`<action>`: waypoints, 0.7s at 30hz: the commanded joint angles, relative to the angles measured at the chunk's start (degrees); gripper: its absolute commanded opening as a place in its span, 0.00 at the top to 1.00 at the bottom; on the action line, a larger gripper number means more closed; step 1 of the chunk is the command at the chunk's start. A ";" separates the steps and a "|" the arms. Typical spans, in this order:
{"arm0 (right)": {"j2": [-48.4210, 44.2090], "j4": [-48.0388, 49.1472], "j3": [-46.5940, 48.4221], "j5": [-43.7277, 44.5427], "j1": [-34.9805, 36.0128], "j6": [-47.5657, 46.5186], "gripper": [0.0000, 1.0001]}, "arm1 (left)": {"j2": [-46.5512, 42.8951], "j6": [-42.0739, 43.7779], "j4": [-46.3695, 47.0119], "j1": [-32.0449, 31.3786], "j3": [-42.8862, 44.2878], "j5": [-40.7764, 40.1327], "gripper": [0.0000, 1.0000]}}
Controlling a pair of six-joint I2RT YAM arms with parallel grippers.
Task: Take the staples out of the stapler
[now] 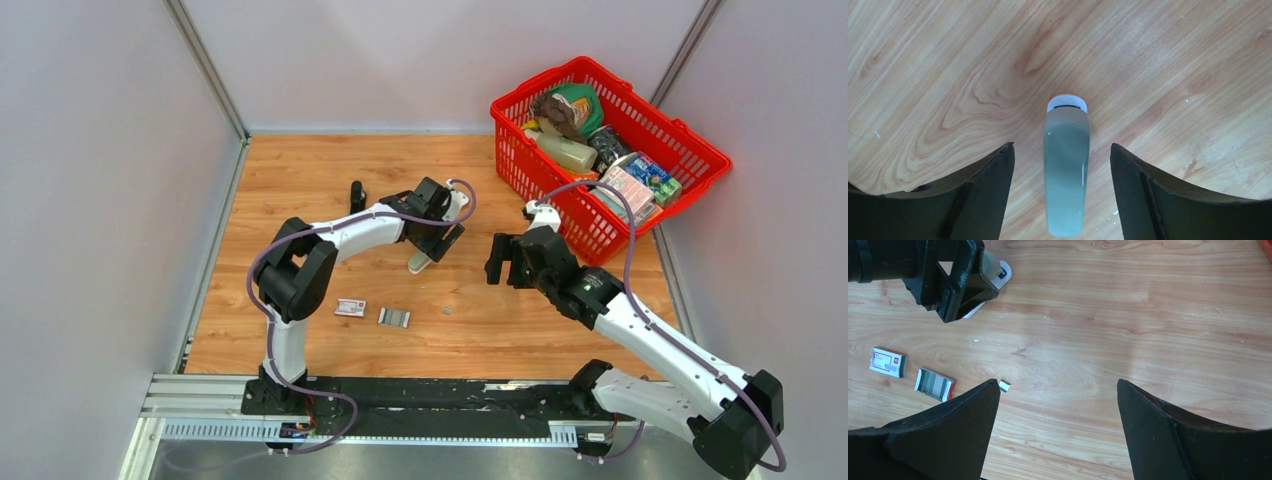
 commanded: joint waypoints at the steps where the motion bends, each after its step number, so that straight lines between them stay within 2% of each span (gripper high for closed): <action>1: 0.72 2.96 -0.63 -0.30 -0.06 0.02 0.10 | 0.21 2.32 1.57 0.43 1.99 1.25 0.23; 13: 2.92 4.36 -0.63 -0.92 -0.06 -0.07 0.10 | 1.88 2.94 0.95 0.43 4.81 2.92 0.35; 16: 3.09 4.63 -0.63 -1.09 -0.06 -0.07 0.11 | 1.88 3.02 0.69 0.43 4.99 3.53 0.45; 19: 2.92 4.45 -0.80 -1.09 -0.06 0.10 0.12 | 1.53 2.76 0.43 0.43 4.99 3.27 0.49; 21: 2.66 4.45 -0.89 -1.27 -0.06 0.19 0.12 | 1.18 2.85 0.34 0.43 4.64 3.18 0.57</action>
